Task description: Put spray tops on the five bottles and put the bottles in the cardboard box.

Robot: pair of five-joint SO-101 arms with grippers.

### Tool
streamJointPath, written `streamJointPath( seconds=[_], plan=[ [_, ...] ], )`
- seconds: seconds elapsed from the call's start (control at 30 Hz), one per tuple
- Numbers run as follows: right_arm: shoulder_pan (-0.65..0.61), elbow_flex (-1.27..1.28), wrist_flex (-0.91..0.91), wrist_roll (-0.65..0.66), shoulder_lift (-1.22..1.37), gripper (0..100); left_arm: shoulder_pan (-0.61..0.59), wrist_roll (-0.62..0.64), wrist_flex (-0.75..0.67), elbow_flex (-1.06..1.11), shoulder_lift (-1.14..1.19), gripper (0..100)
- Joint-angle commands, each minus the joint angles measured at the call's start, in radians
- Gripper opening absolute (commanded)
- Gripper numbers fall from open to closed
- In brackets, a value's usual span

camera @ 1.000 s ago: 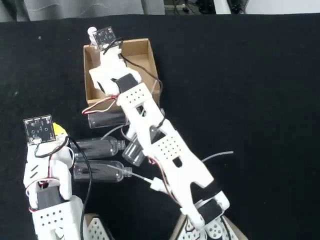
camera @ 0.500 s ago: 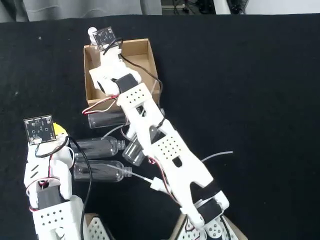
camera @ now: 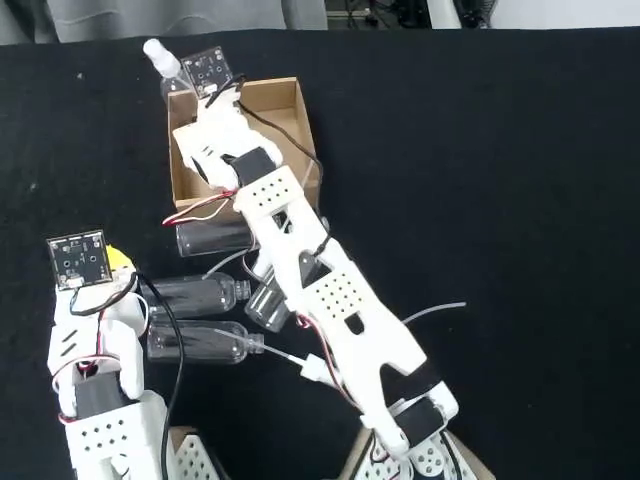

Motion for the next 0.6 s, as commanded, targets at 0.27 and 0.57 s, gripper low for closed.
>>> streamJointPath(
  seconds=[0.27, 0.57],
  plan=[
    [-0.012, -0.059, -0.021, 0.017, -0.005, 4.3, -0.007, -0.002, -0.02, -0.015, -0.005, 3],
    [-0.012, -0.059, 0.058, 0.058, -0.027, 4.4, -0.007, -0.002, -0.02, -0.013, -0.005, 3]
  ],
)
